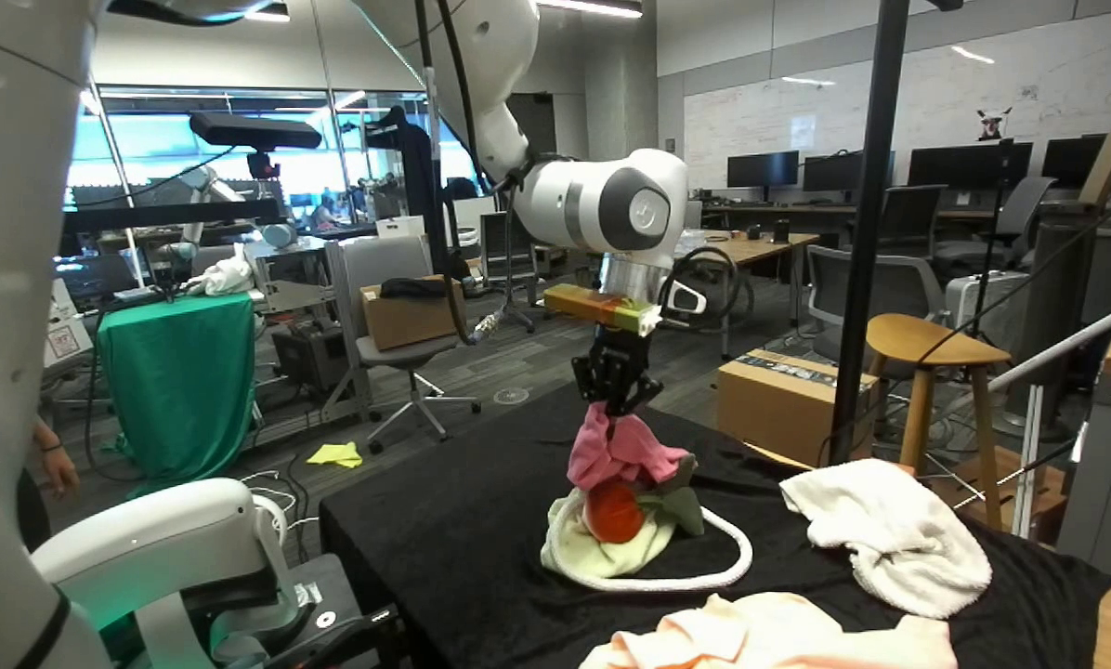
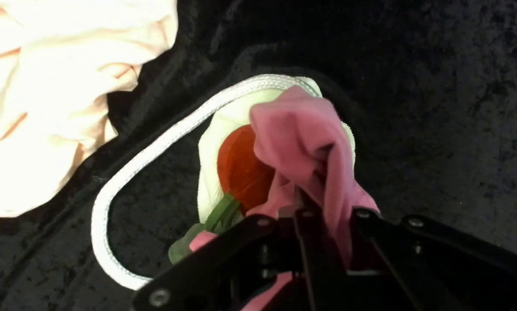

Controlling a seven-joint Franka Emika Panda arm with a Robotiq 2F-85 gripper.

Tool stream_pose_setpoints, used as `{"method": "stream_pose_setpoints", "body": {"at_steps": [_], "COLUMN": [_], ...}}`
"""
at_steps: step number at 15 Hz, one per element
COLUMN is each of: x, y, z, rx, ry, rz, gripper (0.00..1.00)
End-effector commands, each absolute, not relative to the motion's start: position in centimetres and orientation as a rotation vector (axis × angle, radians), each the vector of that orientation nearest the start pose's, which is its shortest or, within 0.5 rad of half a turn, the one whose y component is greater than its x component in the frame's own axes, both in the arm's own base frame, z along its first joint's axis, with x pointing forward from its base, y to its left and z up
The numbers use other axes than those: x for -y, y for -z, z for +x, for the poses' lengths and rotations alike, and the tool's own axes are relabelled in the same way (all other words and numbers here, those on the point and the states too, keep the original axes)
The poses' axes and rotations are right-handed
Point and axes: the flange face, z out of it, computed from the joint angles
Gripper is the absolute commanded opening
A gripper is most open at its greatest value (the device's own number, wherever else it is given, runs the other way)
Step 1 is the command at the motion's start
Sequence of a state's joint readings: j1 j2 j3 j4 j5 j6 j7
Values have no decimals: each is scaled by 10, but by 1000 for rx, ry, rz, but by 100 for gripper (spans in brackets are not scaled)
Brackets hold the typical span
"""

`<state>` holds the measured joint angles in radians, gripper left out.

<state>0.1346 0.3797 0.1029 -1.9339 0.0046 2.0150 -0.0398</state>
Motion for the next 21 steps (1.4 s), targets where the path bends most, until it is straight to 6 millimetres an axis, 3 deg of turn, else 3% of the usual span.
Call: {"method": "stream_pose_setpoints", "body": {"at_steps": [1,4,5,6,9,14,15,21], "x": [-153,-160,-159,-157,-151,-137,-134,-117], "y": [-238,-212,-206,-202,-196,-216,-221,-255], "z": [560,564,564,564,562,561,562,569], "rx": [327,237,209,190,148,138,133,89], "ry": [-314,-174,-145,-132,-126,-131,-115,-12], "rz": [-3052,-3071,-3078,-3080,-3091,-3086,-3086,-3083], "gripper": [8,9,17,36,58,96,100,100]}}
